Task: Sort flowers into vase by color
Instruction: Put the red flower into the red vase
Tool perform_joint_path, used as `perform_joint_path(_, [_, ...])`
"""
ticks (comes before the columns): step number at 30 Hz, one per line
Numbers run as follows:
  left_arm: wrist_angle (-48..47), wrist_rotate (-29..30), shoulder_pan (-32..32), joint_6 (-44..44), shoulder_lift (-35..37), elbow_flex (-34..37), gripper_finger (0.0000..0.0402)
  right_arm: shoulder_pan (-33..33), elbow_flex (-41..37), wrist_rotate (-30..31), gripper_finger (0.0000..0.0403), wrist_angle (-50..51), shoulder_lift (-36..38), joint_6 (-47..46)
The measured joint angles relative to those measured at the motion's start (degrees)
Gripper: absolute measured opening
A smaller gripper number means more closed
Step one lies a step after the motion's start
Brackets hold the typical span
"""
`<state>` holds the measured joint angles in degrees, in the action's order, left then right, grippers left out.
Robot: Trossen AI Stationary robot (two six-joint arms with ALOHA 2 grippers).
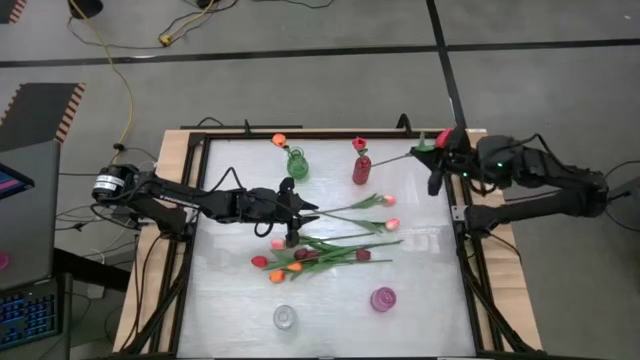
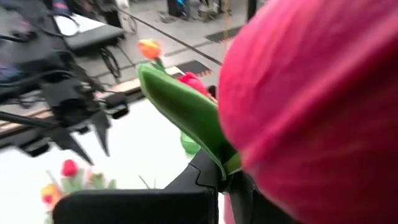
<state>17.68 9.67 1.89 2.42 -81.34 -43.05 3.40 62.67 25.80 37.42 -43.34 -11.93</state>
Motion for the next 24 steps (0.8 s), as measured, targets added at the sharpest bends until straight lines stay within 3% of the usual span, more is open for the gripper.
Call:
perform_joint_path(13, [-0.1, 0.0, 0.0, 0.0, 0.0, 0.0, 0.0112, 8.7, 0.9, -1.3, 0.0041, -3.0, -7.1, 3.4])
perform_joint_path(24, [-0.2, 0.0, 0.0, 0.4, 0.0, 0.0, 0.0112, 11.0, 0.9, -4.0, 0.0041, -3.6, -8.7, 3.5])
